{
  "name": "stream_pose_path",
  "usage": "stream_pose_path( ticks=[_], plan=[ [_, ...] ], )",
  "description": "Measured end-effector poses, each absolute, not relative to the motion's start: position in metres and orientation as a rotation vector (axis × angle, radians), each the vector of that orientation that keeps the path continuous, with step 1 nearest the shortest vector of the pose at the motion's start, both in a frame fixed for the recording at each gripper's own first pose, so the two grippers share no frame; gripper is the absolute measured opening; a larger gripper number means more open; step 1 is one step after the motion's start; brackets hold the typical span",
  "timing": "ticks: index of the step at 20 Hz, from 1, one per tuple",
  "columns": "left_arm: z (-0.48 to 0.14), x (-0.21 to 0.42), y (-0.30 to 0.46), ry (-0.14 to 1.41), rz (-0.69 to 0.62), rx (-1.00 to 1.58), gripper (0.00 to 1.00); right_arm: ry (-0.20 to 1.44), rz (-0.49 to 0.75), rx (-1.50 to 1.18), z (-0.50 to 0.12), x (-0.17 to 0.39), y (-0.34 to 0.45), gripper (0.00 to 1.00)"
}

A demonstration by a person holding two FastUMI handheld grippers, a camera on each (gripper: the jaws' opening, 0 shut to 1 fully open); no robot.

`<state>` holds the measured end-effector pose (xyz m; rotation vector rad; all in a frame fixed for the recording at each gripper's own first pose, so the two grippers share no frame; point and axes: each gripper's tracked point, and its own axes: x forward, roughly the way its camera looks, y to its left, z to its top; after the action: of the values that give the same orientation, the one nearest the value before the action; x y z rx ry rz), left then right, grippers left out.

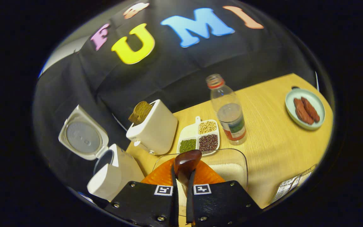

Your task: Close the left gripper, press the button to open the rice cooker; take a wooden spoon from the chopstick holder with the right hand, scoop a spoonful of rice and pour it into the rice cooker, then put the wooden spoon back into the chopstick holder.

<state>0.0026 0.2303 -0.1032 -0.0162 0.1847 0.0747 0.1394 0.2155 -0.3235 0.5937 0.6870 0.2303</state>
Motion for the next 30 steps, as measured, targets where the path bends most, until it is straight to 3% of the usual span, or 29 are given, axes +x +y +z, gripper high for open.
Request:
stream_pose_path(
  ticks=[5, 11, 21, 28, 30],
  plan=[
    [-0.093, 0.004, 0.223, 0.146, 0.030, 0.002, 1.00, 0.612, 0.142, 0.954, -0.295, 0.152, 0.183, 0.10],
    [-0.090, 0.006, 0.214, 0.124, -0.039, 0.003, 0.99, 0.534, 0.190, 1.146, -0.242, 0.140, 0.181, 0.09],
    [-0.105, -0.010, 0.281, 0.136, 0.008, 0.024, 1.00, 0.507, 0.335, 1.193, -0.169, 0.134, 0.235, 0.09],
    [-0.124, -0.021, 0.319, 0.151, 0.044, 0.039, 0.97, 0.519, 0.431, 1.183, -0.139, 0.148, 0.308, 0.09],
    [-0.127, -0.022, 0.329, 0.155, 0.056, 0.036, 1.00, 0.528, 0.465, 1.164, -0.135, 0.151, 0.333, 0.09]
  ],
)
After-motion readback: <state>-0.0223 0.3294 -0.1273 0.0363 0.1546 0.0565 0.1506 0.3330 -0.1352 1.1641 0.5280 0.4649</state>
